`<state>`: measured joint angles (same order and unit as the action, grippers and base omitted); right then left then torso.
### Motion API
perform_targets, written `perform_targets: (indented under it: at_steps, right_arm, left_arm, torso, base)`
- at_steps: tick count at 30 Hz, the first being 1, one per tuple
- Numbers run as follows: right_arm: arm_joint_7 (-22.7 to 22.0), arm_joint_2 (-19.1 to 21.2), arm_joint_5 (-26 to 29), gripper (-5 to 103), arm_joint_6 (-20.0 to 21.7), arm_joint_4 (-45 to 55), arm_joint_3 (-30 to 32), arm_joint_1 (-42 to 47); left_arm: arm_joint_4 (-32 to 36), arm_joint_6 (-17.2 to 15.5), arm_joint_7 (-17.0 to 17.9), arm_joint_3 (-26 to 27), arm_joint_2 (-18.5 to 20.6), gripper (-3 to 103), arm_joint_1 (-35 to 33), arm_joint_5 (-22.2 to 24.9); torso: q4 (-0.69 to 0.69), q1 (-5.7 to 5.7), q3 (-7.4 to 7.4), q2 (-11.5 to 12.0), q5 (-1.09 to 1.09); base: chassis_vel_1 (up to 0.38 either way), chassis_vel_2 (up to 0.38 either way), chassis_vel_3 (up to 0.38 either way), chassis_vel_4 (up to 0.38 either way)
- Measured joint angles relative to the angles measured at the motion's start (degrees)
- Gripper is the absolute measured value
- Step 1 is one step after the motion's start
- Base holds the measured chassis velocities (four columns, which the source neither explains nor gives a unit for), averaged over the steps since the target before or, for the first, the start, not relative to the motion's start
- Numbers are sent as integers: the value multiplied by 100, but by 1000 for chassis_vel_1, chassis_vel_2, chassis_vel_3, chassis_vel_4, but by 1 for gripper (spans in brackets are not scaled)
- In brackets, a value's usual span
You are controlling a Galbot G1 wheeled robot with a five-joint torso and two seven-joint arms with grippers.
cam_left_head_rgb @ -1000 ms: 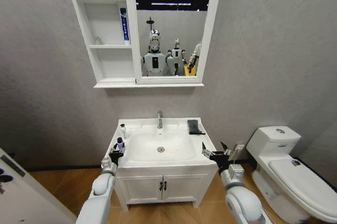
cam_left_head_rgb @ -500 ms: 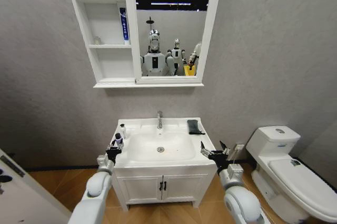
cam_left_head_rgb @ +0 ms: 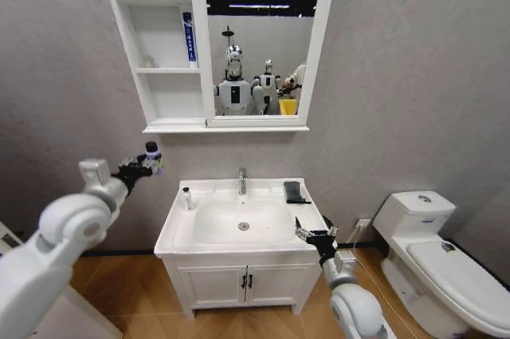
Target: Move facial cleanser and shampoo from washbasin to cabinet, then wipe washbasin with towel.
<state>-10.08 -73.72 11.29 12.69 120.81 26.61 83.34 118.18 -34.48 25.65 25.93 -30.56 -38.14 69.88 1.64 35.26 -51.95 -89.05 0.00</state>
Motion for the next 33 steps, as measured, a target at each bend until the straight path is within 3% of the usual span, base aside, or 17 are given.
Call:
perform_targets:
  at_steps: [1,2,4,8,10,14,15,16,18,23,28,33]
  right_arm:
    - [4,11,3,100,0,-1,3,-6]
    - [4,11,3,100,0,-1,3,-6]
    - [7,40,27,100,-2,-30,57,-23]
    - [7,57,47,100,-4,-43,99,-19]
    - [7,77,93,100,-8,-55,163,-1]
    - [2,92,140,100,-14,-57,221,14]
    - [-2,100,167,100,-16,-57,257,20]
    - [-2,100,167,100,-16,-57,257,20]
    - [-9,105,187,100,-31,-75,303,32]
    - [-10,87,192,100,-80,-181,336,49]
    - [-9,83,192,100,-95,-306,301,-22]
    - [-9,104,195,100,-110,-360,283,-65]
  left_arm:
    - [-254,0,-6,-332,37,42,515,126]
    - [-254,0,-6,-332,37,42,515,126]
    - [-813,26,-5,-1123,-108,42,1631,198]
    - [-1199,32,5,-1656,-320,42,2232,206]
    - [-1968,62,7,-2424,-769,42,3102,159]
    - [-2721,165,-131,-2889,-1234,42,3800,-54]
    - [-3251,286,-355,-3092,-1562,42,4179,-363]
    - [-3251,286,-355,-3092,-1562,42,4179,-363]
    - [-4091,477,-653,-3305,-1990,42,4624,-748]
    - [-4897,499,-921,-3443,-2302,42,4908,-1069]
    - [-5239,512,-957,-3433,-2384,42,4885,-1296]
    - [-5754,556,-717,-3123,-2767,42,4800,-1697]
  torso:
    - [0,0,0,0,0]
    - [0,0,0,0,0]
    - [-1,0,0,0,0]
    - [1,0,0,0,-1]
    - [0,1,-1,1,0]
    - [1,2,-1,1,1]
    - [1,1,0,1,2]
    - [1,1,0,1,2]
    - [3,2,-1,1,2]
    - [2,3,-1,1,1]
    - [-2,-1,0,1,0]
    - [1,0,0,1,0]
  base:
    - [0,0,0,0]
    - [0,0,0,0]
    - [0,0,0,0]
    - [0,0,0,0]
    - [0,0,0,0]
    - [0,0,0,0]
    - [0,0,0,0]
    - [0,0,0,0]
    - [0,0,0,0]
    - [0,0,0,0]
    - [0,0,0,0]
    - [0,0,0,0]
